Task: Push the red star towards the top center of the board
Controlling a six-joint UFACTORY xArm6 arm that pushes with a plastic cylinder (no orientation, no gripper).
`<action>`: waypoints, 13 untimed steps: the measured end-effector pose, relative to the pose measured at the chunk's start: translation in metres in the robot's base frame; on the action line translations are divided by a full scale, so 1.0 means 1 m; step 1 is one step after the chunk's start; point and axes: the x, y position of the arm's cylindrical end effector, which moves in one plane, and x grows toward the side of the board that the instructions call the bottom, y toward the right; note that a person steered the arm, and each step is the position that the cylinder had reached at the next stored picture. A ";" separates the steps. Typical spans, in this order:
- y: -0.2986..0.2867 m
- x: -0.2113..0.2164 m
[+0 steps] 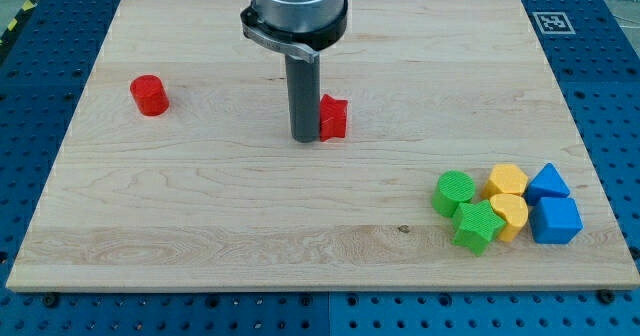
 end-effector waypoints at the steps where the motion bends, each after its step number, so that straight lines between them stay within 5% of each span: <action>1: 0.006 0.022; 3: 0.042 -0.025; 6: 0.022 -0.002; 11: 0.004 -0.096; 13: 0.037 -0.087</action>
